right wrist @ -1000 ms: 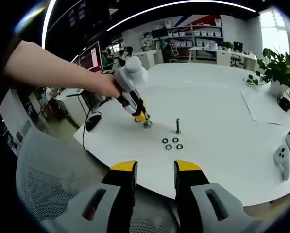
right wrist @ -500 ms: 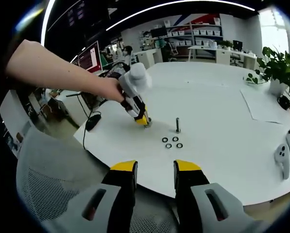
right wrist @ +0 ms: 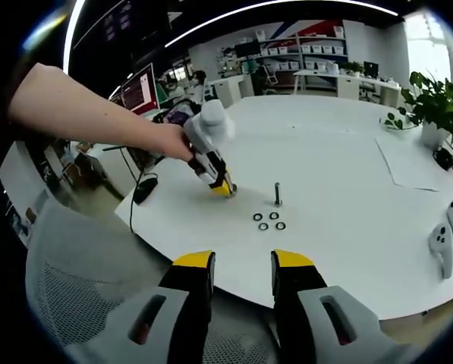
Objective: Place the washer onto the threaded stud by aligning its center hole with the stud, sliding it down to the base, and recovering from edge contact or off-axis alignment until the washer reaches the visible bottom stop.
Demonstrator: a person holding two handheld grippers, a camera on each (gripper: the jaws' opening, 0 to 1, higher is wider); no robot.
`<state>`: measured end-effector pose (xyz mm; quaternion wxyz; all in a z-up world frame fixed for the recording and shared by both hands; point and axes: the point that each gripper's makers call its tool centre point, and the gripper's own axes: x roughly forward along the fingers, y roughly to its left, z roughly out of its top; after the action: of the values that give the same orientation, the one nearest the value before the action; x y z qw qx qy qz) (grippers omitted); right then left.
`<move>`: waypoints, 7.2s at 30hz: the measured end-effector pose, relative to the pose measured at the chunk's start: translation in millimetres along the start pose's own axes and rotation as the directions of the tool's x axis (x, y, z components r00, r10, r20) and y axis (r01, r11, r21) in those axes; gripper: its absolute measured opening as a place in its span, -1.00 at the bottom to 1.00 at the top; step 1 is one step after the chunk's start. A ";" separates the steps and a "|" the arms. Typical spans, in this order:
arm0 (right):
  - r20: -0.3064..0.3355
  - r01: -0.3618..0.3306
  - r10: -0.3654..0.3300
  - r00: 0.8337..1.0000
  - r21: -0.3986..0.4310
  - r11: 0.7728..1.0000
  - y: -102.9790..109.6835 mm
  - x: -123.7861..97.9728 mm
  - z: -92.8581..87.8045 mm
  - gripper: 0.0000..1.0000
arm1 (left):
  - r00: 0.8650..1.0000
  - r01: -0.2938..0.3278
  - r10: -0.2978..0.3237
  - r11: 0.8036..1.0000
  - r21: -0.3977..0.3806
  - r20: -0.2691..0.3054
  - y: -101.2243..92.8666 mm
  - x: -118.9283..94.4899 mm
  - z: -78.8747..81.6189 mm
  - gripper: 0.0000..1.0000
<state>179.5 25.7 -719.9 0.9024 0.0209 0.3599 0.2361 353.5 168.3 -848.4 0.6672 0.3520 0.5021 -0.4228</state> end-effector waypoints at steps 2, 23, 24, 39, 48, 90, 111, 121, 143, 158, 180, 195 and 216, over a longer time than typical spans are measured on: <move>0.002 -0.002 0.002 1.000 0.000 1.000 0.2 0.1 0.5 -0.36 | 1.000 -0.008 0.008 1.000 0.003 0.012 1.8 -2.8 0.5 -0.58; 0.005 -0.001 0.001 1.000 0.002 1.000 0.3 -0.2 0.9 -0.36 | 0.998 -0.057 0.051 0.982 -0.180 -0.035 21.8 -15.3 -43.0 -0.58; 0.005 -0.002 0.002 1.000 0.001 1.000 0.4 -0.1 0.8 -0.36 | 0.998 -0.056 0.050 0.982 -0.182 -0.037 21.6 -15.7 -44.1 -0.58; -0.005 0.007 -0.007 1.000 -0.001 1.000 -1.0 0.1 -0.9 -0.36 | 0.998 -0.058 0.053 0.962 -0.266 -0.027 24.1 -12.4 -53.3 -0.46; -0.005 0.013 -0.013 1.000 -0.002 1.000 -2.0 -0.3 -1.2 -0.36 | 0.999 -0.048 0.048 0.955 -0.293 -0.006 31.7 -6.5 -50.8 -0.46; -0.010 0.017 -0.017 1.000 -0.008 1.000 -2.8 0.2 -1.9 -0.36 | 0.996 0.006 -0.022 0.985 -0.175 -0.091 18.0 -0.7 -55.9 -0.52; -0.005 0.020 -0.020 1.000 -0.011 1.000 -2.5 -0.6 -1.3 -0.36 | 0.991 0.018 -0.032 0.994 -0.105 -0.133 26.8 5.2 -57.3 -0.59; -0.004 0.021 -0.021 1.000 -0.008 1.000 -3.2 -0.6 -1.1 -0.37 | 0.993 0.005 -0.023 0.989 -0.149 -0.119 24.7 4.0 -57.4 -0.61; -0.005 0.022 -0.022 1.000 -0.010 1.000 -3.6 -0.7 -0.9 -0.37 | 0.996 0.015 -0.030 0.986 -0.164 -0.087 8.2 -2.3 -66.7 -0.64; -0.008 0.016 -0.016 1.000 -0.014 1.000 -2.3 -0.1 -1.4 -0.37 | 1.000 0.006 -0.003 0.987 -0.158 0.023 10.5 -35.5 -38.4 -0.64; 0.002 0.015 -0.015 1.000 -0.008 1.000 -2.4 -1.0 0.1 -0.37 | 0.996 0.006 0.000 0.998 -0.068 0.092 11.4 -65.3 4.9 -0.63; 0.007 0.017 -0.017 1.000 -0.004 1.000 -3.0 -1.3 0.8 -0.38 | 0.997 0.028 -0.028 1.000 -0.006 0.065 4.8 -47.0 13.1 -0.63; -0.007 0.022 -0.022 1.000 -0.006 1.000 -4.1 -0.3 -1.4 -0.38 | 0.999 0.035 -0.035 0.999 0.040 0.010 1.7 -19.8 9.7 -0.63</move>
<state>180.1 21.7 -721.6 0.9037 0.0133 0.3626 0.2273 356.0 164.5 -826.8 0.6552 0.3540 0.4963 -0.4462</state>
